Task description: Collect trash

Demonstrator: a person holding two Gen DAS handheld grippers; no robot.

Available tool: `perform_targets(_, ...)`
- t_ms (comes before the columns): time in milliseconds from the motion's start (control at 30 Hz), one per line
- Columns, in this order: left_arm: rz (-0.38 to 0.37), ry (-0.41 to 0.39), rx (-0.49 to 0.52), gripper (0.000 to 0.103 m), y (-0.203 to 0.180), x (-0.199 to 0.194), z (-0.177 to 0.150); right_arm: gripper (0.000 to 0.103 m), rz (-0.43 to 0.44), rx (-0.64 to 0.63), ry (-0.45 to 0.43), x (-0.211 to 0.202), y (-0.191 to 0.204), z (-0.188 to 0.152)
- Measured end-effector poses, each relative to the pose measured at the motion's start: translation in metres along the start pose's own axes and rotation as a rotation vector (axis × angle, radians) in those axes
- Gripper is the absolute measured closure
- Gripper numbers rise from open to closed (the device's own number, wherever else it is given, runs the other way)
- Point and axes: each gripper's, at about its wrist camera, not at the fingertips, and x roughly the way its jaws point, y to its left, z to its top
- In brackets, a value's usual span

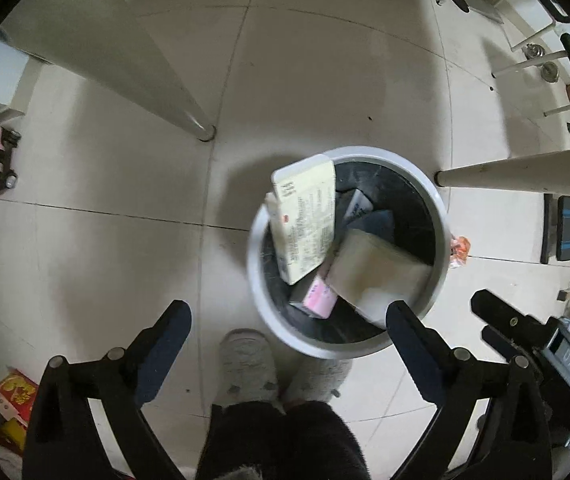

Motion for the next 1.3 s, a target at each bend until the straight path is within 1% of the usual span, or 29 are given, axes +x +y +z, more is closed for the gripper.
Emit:
perform_targets(100, 0.039, -0.017, 0.017, 0.003, 0.002, -0.014, -0.007, 0.0, -0.018, -0.028, -0.005, -0.011, 0.006, -0.004)
perform_targets(233, 0.072, -0.033, 0.025, 0.003, 0.003, -0.037, -0.017, 0.0, -0.068, -0.066, -0.017, -0.032, 0.013, -0.015)
perform_targets(367, 0.099, -0.049, 0.036, 0.003, 0.001, -0.072, -0.032, 0.0, -0.122, -0.116, -0.032, -0.065, 0.021, -0.031)
perform_targets(467, 0.102, -0.054, 0.037, 0.003, -0.004, -0.099, -0.042, 0.0, -0.148, -0.15, -0.046, -0.104, 0.03, -0.048)
perform_targets(600, 0.101, -0.071, 0.047, 0.003, -0.011, -0.151, -0.06, 0.0, -0.162, -0.207, -0.072, -0.163, 0.045, -0.071)
perform_targets(767, 0.091, -0.094, 0.08, 0.003, -0.017, -0.209, -0.08, 0.0, -0.158, -0.286, -0.083, -0.232, 0.068, -0.104)
perform_targets(900, 0.069, -0.122, 0.108, 0.003, -0.018, -0.262, -0.096, 0.0, -0.129, -0.335, -0.087, -0.292, 0.082, -0.133)
perform_targets(1000, 0.043, -0.149, 0.12, 0.003, -0.02, -0.305, -0.109, 0.0, -0.104, -0.365, -0.096, -0.338, 0.093, -0.153)
perform_targets(1100, 0.014, -0.168, 0.134, 0.003, -0.025, -0.339, -0.122, 0.0, -0.074, -0.391, -0.112, -0.387, 0.103, -0.172)
perform_targets(1300, -0.04, -0.218, 0.163, 0.003, -0.035, -0.405, -0.149, 0.0, -0.015, -0.42, -0.137, -0.466, 0.117, -0.203)
